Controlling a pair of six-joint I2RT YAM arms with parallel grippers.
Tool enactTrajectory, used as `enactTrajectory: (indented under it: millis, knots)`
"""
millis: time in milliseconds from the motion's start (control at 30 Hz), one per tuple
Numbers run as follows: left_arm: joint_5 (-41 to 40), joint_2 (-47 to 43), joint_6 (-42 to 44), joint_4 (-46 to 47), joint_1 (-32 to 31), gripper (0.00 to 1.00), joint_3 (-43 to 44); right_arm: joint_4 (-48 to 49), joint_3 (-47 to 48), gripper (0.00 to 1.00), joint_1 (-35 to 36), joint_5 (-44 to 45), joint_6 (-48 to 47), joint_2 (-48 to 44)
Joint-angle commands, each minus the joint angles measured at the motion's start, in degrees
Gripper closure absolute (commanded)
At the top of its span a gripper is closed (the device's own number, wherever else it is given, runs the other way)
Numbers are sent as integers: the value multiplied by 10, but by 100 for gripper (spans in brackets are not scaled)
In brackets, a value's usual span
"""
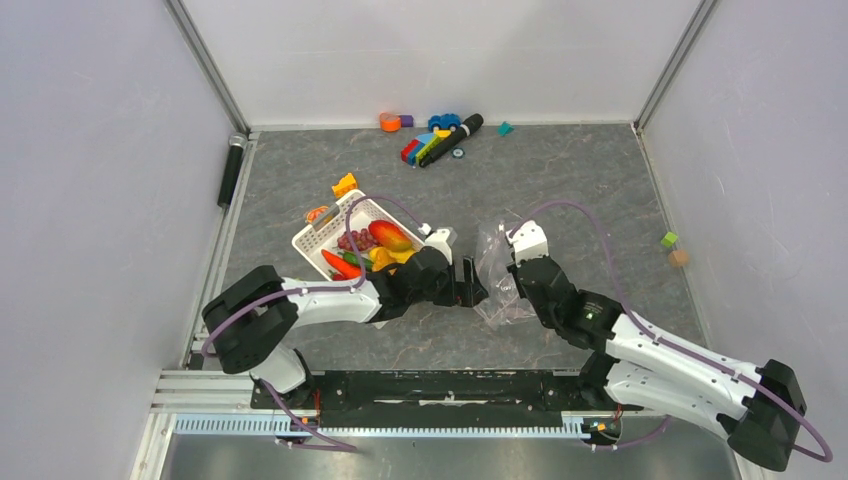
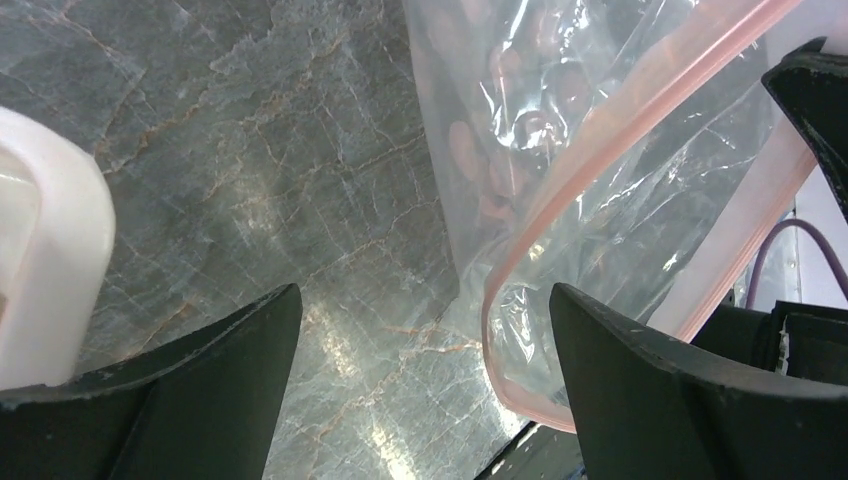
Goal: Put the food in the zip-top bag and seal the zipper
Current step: Open the zipper of the food storage bag.
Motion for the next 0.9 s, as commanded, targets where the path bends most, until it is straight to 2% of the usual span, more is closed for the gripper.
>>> enactTrajectory:
  millis: [0, 200, 367, 633, 867]
  knots:
    - [16, -19, 32, -9, 4, 0, 16, 28, 13, 100, -2, -23, -6, 10]
    - [74, -83, 83, 18, 3, 0, 5, 1, 32, 100, -2, -12, 4, 4]
    - [86, -134, 112, 16, 3, 0, -2, -54, 58, 100, -3, 27, 25, 6]
    - [35, -181, 121, -34, 3, 0, -5, -167, 115, 100, -16, 110, 50, 22]
    - [-62, -221, 132, -64, 5, 0, -6, -225, 144, 100, -32, 151, 70, 8]
